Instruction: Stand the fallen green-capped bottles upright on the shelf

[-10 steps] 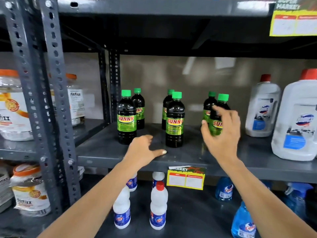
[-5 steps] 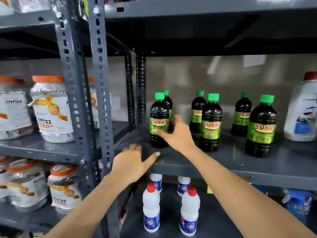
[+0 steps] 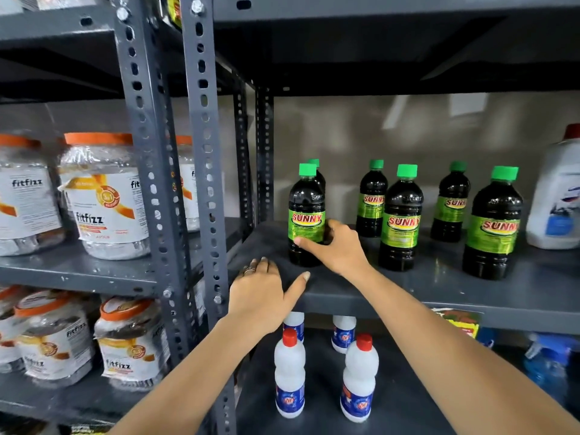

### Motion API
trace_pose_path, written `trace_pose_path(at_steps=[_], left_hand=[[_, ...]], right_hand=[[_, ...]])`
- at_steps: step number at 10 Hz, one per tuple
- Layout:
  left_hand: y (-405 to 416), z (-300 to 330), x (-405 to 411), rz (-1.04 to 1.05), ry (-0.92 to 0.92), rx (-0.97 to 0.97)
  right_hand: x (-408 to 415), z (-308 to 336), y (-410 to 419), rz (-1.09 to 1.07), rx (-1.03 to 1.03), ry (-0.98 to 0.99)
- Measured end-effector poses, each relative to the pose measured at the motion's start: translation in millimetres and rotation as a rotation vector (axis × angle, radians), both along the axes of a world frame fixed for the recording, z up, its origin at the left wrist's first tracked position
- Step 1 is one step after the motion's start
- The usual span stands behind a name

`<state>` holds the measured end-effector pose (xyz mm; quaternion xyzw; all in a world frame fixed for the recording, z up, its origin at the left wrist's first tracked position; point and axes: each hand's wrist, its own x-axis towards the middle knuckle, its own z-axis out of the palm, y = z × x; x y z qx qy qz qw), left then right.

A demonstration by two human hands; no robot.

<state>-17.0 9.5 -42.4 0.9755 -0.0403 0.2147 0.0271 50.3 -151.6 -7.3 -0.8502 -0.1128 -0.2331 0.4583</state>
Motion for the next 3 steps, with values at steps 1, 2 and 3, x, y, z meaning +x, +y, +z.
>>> trace_pose_path(at_steps=[1,2,3], left_hand=[[0,0,1,-0.013,0.015,0.010],[2,2,-2,0.003,0.028,0.004],[-5,8,-4,0.001,0.010,-0.006]], right_hand=[[-2,5,-1,0.007,-0.007,0.026],[-16,22,-6,-0.005,0.018,0.000],[-35,35,-15,0.001,0.149,-0.134]])
